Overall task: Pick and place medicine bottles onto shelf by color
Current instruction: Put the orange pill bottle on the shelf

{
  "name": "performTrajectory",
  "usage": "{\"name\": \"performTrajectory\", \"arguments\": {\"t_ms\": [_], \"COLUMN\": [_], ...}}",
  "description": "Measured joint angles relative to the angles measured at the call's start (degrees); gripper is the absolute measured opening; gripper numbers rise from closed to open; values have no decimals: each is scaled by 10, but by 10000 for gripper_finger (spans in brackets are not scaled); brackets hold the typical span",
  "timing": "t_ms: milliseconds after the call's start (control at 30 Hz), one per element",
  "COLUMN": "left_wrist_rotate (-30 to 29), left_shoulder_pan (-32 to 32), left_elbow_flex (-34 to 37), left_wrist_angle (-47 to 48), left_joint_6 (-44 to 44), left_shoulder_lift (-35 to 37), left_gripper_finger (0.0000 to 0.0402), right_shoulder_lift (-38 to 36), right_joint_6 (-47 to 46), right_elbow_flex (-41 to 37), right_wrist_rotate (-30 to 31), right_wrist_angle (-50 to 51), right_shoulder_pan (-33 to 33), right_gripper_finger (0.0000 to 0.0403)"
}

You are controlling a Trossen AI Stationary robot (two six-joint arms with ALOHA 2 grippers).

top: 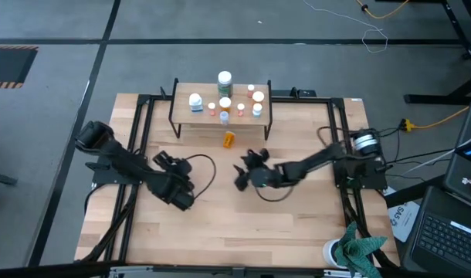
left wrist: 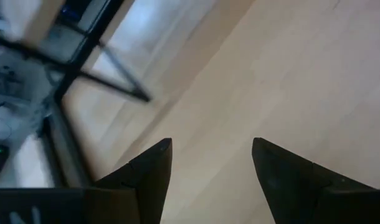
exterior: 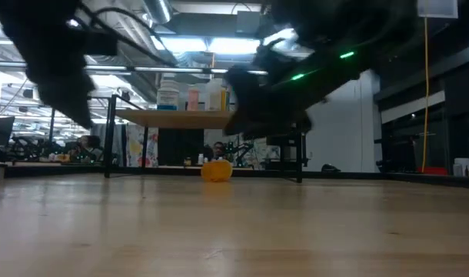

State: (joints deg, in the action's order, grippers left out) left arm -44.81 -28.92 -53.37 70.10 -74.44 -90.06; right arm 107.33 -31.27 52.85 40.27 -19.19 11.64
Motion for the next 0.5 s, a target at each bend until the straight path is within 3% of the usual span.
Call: {"name": "performTrajectory", "arguments": {"t_ms": [133, 267, 333, 500], "left_wrist_rotate": [21, 24, 25, 26], "left_shoulder_pan": [-29, -59, -73, -106], "left_elbow_flex": [6, 43, 68, 121], "left_wrist_angle": [79, 71, 55, 21], "left_joint_6": [-43, -84, -107, -161], "left_shoulder_lift": [49, 106, 125, 150], "left_gripper_finger": [217, 217, 217, 217], "right_shoulder_lift": [85, 153, 160, 158], "right_joint_6": [48, 98, 108, 62], "right_elbow_flex": [91, 172, 199, 228], "right_wrist_rotate": [12, 55, 98, 138], "right_wrist_angle": [-4, 11, 35, 96], "right_shoulder_pan": [-43, -69, -70, -65], "right_gripper_finger": [220, 220, 220, 220]}}
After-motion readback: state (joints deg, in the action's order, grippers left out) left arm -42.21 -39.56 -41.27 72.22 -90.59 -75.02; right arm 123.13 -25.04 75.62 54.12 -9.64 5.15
